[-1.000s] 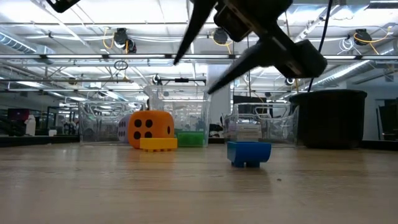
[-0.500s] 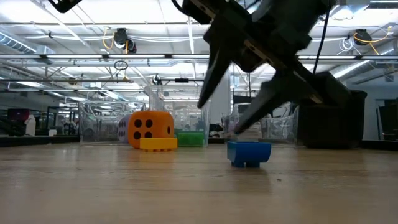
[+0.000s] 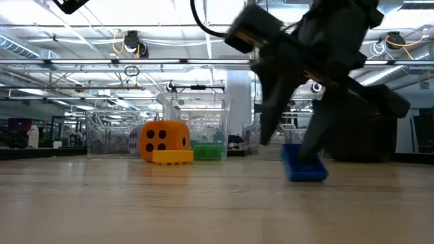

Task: Pick & Place Toys
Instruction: Put the blue four stud game piece into the middle transparent bin

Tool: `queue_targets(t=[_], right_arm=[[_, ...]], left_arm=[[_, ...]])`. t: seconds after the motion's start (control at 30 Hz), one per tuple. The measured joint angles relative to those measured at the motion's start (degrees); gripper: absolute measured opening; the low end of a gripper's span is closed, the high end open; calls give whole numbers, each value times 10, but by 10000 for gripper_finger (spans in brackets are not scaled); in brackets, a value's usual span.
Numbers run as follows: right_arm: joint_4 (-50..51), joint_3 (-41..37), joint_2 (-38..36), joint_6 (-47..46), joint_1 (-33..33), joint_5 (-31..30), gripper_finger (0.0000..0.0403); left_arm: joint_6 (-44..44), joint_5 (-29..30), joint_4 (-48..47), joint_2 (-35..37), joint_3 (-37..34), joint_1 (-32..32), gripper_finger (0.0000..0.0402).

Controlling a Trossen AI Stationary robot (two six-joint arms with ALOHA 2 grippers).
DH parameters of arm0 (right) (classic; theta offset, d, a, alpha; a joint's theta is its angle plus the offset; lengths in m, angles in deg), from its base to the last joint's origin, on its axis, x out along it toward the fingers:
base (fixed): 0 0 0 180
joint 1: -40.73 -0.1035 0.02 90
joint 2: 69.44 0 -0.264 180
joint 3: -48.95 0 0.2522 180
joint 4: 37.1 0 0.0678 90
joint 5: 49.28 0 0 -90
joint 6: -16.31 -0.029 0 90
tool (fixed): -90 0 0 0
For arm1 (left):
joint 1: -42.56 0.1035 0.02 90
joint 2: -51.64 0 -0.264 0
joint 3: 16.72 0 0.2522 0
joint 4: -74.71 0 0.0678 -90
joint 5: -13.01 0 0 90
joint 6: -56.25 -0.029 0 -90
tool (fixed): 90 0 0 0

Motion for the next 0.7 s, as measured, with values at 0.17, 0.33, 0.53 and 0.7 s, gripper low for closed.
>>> queue_targets(t=[0.17,0.33,0.53,0.7], right_arm=[[79,-1,-11,15,4,2,199],[135,-2,-37,29,8,1,199],[127,-2,-77,57,10,-32,199],[139,-1,-114,125,11,-44,199]], left_arm=[[-1,0,0,0,0,0,136],[-1,8,1,0,0,0,136],[-5,26,1,0,0,0,136],[-5,30,1,0,0,0,136]])
